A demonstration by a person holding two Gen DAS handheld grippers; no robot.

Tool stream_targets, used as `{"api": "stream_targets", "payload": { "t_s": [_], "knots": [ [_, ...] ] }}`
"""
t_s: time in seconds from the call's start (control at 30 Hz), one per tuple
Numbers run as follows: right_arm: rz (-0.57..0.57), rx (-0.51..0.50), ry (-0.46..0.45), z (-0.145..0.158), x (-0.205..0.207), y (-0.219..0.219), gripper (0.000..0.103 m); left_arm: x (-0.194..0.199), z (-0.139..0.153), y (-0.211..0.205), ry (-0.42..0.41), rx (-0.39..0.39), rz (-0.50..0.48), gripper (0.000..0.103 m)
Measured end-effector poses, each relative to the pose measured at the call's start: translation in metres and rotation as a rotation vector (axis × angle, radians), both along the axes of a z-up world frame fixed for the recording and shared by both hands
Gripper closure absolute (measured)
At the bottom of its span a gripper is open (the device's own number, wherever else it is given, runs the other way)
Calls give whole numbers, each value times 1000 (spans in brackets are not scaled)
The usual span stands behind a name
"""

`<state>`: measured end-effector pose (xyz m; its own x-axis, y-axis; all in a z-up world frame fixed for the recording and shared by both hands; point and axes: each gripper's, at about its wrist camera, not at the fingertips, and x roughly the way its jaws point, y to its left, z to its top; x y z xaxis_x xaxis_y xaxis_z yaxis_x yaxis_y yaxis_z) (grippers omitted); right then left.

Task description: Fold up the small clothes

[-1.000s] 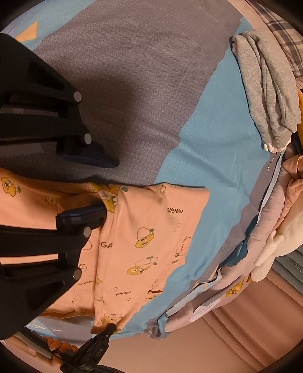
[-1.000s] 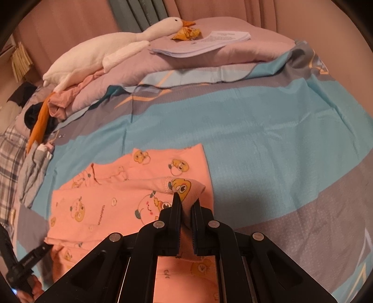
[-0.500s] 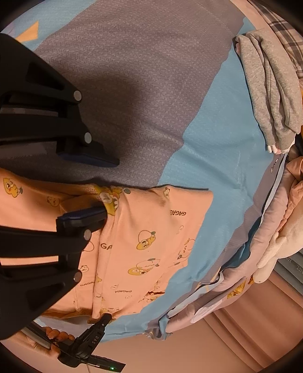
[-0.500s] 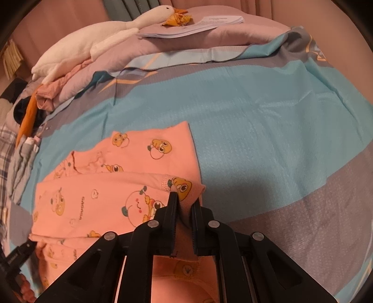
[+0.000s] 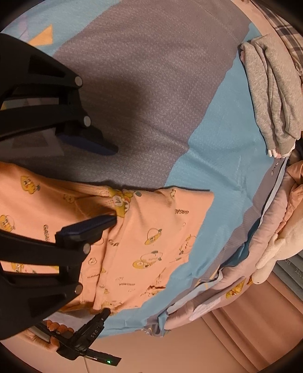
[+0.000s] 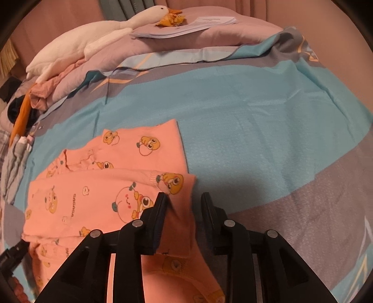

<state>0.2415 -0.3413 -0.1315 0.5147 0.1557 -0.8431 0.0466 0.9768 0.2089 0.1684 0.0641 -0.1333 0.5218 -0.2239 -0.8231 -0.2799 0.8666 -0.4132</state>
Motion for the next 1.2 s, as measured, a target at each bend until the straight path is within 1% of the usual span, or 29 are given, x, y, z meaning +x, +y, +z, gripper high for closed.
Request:
{"api": "stream_targets", "payload": {
  "t_s": [0.07,0.13,0.27,0.3,0.33,0.4,0.5,0.53,0.57,0.6,0.63,0.73,0.77,0.8,0.83,0.9,1.03,1.1,1.2],
  "knots": [
    [-3,-3,-7,3,-4,-2,71,-5,5,-1,-13,-4,-2,35],
    [-6,-16,-24,8,-10,-4,56,-11,10,-4,-28,-1,-4,31],
    [6,-31,-66,24,-22,-3,50,-25,18,-9,-39,-13,-24,25],
    [10,-35,-81,29,-26,-3,47,-29,21,-10,-44,-16,-28,24],
    [13,-39,-98,34,-31,-3,42,-33,23,-11,-51,-20,-34,21],
    [19,-43,-127,43,-40,-3,36,-41,31,-14,-72,-25,-45,18],
    [28,-52,-166,56,-52,-2,35,-53,41,-17,-99,-32,-62,16],
    [32,-51,-184,61,-58,-1,31,-57,44,-18,-107,-40,-69,15],
    [36,-47,-203,66,-64,-2,28,-61,47,-18,-114,-49,-76,11],
    [39,-40,-229,73,-73,-2,22,-66,49,-19,-121,-57,-79,9],
    [42,-36,-241,76,-76,-2,21,-70,51,-20,-130,-63,-81,6],
    [70,-20,-301,89,-99,-3,20,-86,57,-24,-147,-74,-97,5],
    [79,-16,-319,91,-106,-4,18,-90,58,-25,-149,-77,-101,5],
    [84,-12,-336,93,-114,-5,13,-94,58,-26,-153,-80,-105,5],
    [87,-10,-346,94,-118,-6,10,-100,58,-28,-156,-84,-112,5],
    [101,-7,-373,93,-133,-8,10,-109,57,-31,-156,-81,-122,5],
    [108,-4,-373,82,-155,-13,10,-125,50,-37,-148,-77,-163,5],
    [111,-12,-367,74,-167,-15,10,-132,45,-38,-147,-89,-175,5],
    [102,-48,-359,66,-181,-16,10,-141,37,-38,-140,-124,-189,5]
  ]
}}
